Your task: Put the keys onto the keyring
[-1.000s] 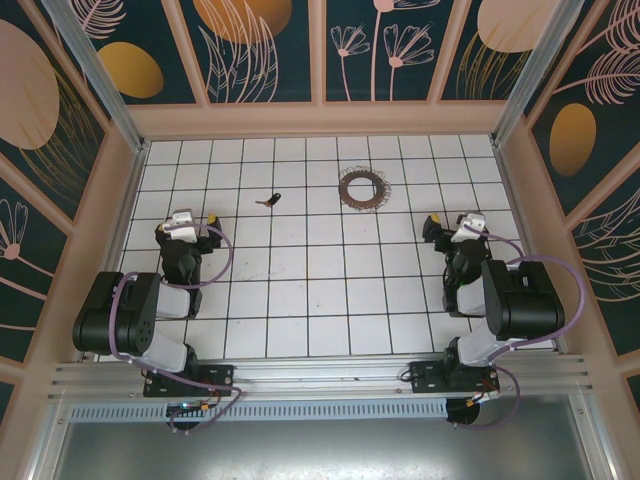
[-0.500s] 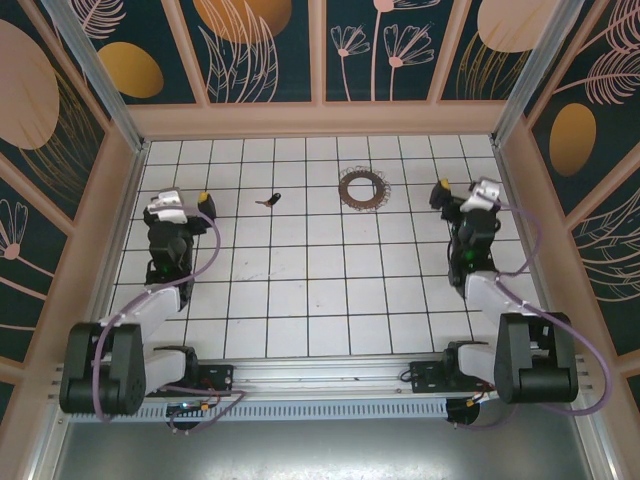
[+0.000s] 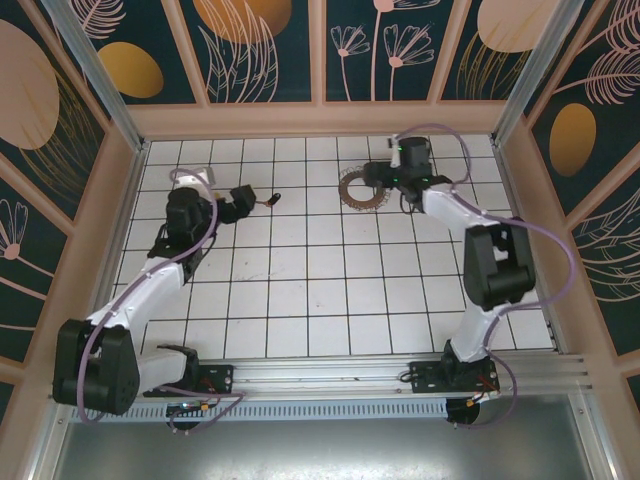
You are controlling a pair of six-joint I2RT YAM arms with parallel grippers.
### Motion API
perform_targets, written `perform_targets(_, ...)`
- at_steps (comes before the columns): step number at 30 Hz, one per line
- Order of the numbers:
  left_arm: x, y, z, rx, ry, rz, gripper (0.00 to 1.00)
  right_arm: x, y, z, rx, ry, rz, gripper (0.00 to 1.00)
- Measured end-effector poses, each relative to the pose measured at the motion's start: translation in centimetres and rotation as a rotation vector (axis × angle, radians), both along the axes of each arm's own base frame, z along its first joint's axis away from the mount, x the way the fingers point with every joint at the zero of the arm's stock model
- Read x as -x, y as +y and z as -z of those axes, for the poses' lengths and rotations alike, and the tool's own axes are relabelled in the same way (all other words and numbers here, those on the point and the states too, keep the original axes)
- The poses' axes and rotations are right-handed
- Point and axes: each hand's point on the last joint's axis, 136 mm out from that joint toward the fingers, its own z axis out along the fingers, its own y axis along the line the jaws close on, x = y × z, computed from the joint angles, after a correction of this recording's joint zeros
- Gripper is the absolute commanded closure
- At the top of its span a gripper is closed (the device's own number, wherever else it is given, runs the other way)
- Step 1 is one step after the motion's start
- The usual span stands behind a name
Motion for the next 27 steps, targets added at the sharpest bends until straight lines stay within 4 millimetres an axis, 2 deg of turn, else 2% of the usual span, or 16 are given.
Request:
perform_targets(4,0.5,-2.0,1.8,0.001,0.079,0.075,0.01,-0.8,3.3,3.0,0.060,0.105,-0.090,0.09)
perform_targets(9,1.2,-2.9,3.2,0.002,0.136,0.116,0.01,-1.7,5.1,5.8,0.123,0.190,-0.146,0.23)
perform_targets(13,1.4,-3.2,4.2,0.000,0.169,0.131,0.01,-1.6,6.3,7.6,0.162,0.244,-0.175,0.31)
perform_targets(18,1.6,-3.6,4.4,0.000,0.177,0.145,0.02,-0.4,7.3,9.1,0.192,0.295,-0.212,0.39)
perform_targets(23,1.7,-3.8,4.4,0.000,0.178,0.150,0.02,0.1,7.6,9.7,0.198,0.311,-0.221,0.48)
perform_targets(27,1.8,-3.8,4.6,-0.003,0.188,0.151,0.02,0.1,7.6,10.0,0.201,0.317,-0.221,0.60)
